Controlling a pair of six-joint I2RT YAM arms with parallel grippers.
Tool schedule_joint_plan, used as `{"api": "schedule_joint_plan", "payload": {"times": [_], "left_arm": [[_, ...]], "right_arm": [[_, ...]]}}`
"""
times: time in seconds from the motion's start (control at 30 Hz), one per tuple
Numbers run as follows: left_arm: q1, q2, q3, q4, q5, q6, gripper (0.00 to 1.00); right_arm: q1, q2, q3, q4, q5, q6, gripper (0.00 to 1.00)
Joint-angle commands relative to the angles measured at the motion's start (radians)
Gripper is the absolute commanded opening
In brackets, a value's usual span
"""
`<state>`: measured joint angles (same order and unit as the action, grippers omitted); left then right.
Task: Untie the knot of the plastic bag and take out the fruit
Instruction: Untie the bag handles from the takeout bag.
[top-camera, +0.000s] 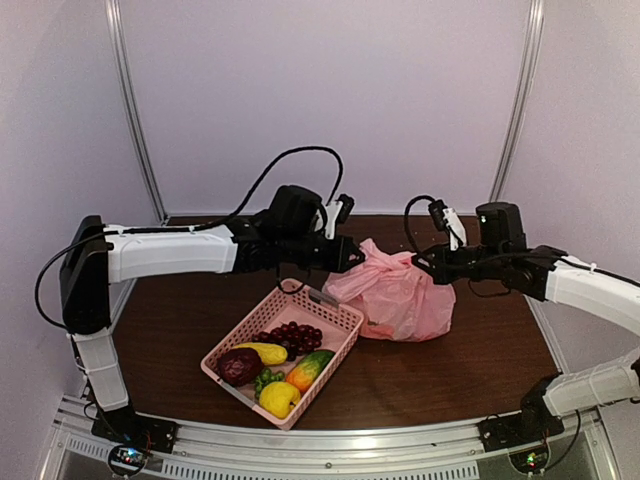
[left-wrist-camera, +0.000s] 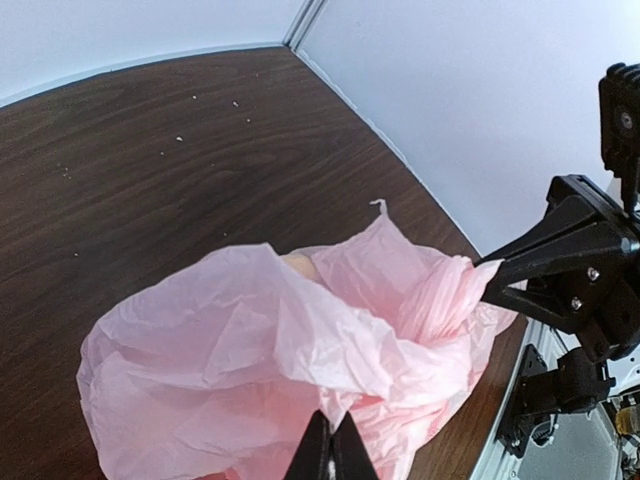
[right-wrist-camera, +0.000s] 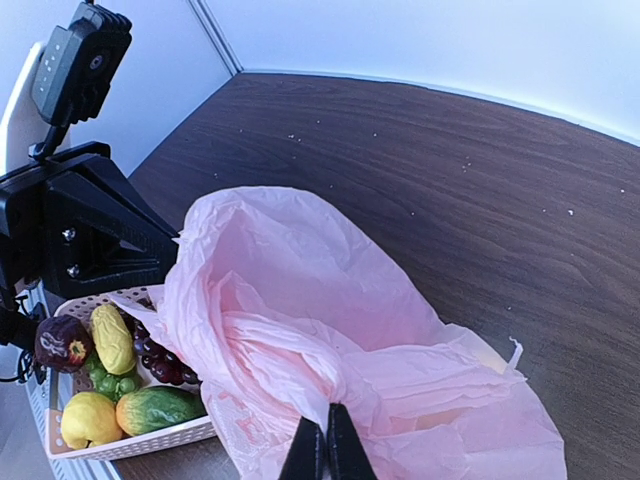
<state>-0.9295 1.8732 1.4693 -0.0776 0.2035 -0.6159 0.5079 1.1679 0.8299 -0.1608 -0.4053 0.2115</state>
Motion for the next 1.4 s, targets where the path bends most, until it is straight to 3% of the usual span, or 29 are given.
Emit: {"api": "schedule_joint_plan", "payload": {"times": [0.0,0.43,0.47,0.53,0.63,0.83,1.0,1.37], "left_arm": [[0.018,-0.029,-0.020,0.002,-0.069,-0.004,0.00],[0.030,-0.062,-0.120,0.016,-0.083,-0.019,0.00],[0.029,-0.069,-0.114,0.014,-0.077,-0.003,0.02],[0.029,-0.086,-0.103,0.009,-0.072,0.032,0.19],[0.024,-0.125,-0.101,0.015,-0.084,0.089,0.35],[-0.015,-0.160,-0.068,0.007,-0.115,0.185,0.51],[-0.053,-0.121,-0.012,-0.008,-0.076,0.226,0.56],[-0.086,0.006,0.060,-0.050,-0.091,0.166,0.56]], "right_arm": [[-0.011,-0.044,-0.053,0.043,0.079,0.039,0.00],[-0.012,-0.049,-0.124,0.099,0.046,0.085,0.00],[-0.012,-0.050,-0.122,0.099,0.043,0.086,0.00],[-0.012,-0.047,-0.120,0.100,0.038,0.085,0.00],[-0.012,-0.045,-0.116,0.102,0.029,0.087,0.00],[-0.012,-0.044,-0.112,0.106,0.019,0.087,0.00],[-0.012,-0.043,-0.110,0.106,0.013,0.089,0.00],[-0.012,-0.039,-0.097,0.097,0.009,0.089,0.00]]}}
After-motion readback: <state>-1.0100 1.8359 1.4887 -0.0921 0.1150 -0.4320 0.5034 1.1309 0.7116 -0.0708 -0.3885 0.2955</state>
